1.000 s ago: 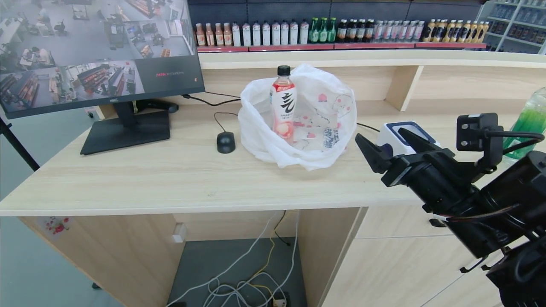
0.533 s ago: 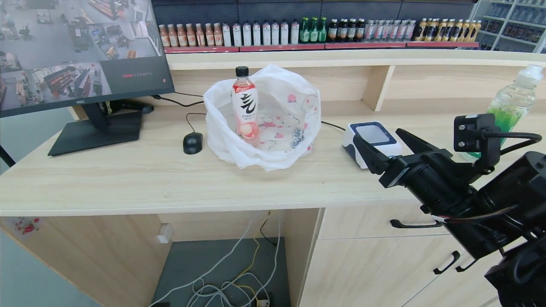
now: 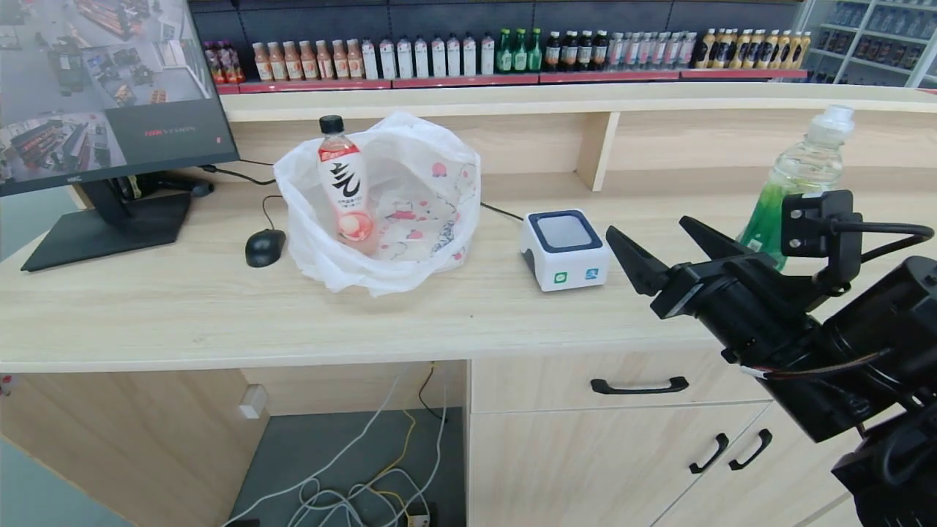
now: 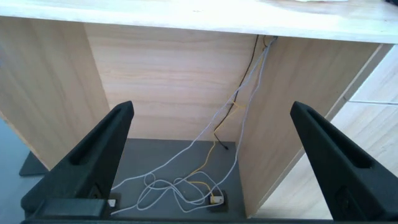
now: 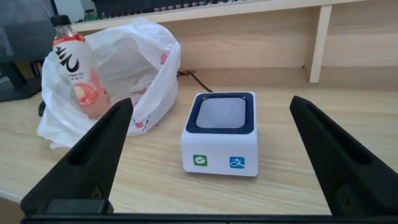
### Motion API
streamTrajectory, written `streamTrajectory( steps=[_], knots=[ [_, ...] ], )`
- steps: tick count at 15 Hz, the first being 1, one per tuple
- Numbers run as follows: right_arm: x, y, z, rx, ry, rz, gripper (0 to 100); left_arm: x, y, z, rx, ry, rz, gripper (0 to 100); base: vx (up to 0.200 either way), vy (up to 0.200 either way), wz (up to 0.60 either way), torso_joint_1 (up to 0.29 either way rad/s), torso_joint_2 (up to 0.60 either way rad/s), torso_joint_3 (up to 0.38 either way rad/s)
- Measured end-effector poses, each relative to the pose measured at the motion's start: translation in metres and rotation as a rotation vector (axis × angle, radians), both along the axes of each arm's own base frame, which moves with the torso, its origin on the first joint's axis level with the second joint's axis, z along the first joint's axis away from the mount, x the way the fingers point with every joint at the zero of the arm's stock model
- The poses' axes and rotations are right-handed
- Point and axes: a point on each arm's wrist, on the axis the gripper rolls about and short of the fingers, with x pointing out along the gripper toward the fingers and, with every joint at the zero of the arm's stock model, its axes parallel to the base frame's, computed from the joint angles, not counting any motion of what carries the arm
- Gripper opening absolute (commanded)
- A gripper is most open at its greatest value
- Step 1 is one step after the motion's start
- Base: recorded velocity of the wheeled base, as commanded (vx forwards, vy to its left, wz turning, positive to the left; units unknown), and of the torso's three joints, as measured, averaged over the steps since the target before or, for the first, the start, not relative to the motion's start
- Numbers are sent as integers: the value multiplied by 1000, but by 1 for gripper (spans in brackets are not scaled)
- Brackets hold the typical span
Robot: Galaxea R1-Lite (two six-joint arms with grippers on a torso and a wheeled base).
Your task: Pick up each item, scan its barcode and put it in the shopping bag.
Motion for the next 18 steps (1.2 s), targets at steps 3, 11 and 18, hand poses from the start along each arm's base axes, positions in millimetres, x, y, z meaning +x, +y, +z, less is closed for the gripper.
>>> streamTrajectory(
  steps=[3,11,18],
  knots=[
    [-3,-2,1,1,-1,-1,100,0,0,0,-1,0,0,100,0,-200,0,1,2,4],
    [-4,-3,1,0,0,-2,100,0,0,0,-1,0,0,100,0,-200,0,1,3,2],
    [2,-1,-4,-8,15,-6,100,0,0,0,0,0,0,100,0,-86,0,2,2,2]
  ],
)
